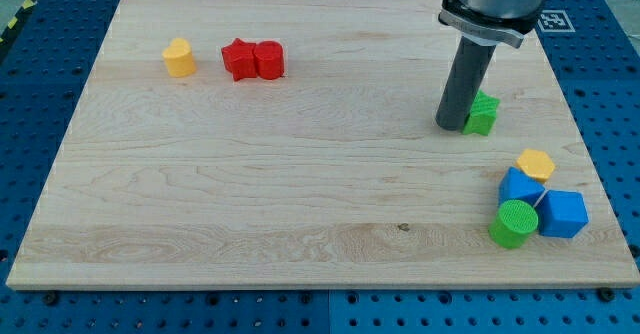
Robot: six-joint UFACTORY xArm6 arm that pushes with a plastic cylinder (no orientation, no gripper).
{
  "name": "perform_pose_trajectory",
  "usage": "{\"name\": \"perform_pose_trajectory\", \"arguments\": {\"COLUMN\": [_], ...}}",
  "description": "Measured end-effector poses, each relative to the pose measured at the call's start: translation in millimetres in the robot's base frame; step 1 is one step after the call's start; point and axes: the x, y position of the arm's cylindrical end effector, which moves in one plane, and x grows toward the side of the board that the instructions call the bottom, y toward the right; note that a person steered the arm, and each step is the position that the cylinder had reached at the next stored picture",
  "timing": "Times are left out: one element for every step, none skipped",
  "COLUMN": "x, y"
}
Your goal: Move the green star closer to the yelloow hexagon
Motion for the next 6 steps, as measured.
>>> {"name": "perform_pose_trajectory", "arguments": {"x": [-21.1,-36.1,-28.7,-15.1,0.5,15.0], "y": [-30.8,-8.6,26.3,40.8,44.3,48.5]}}
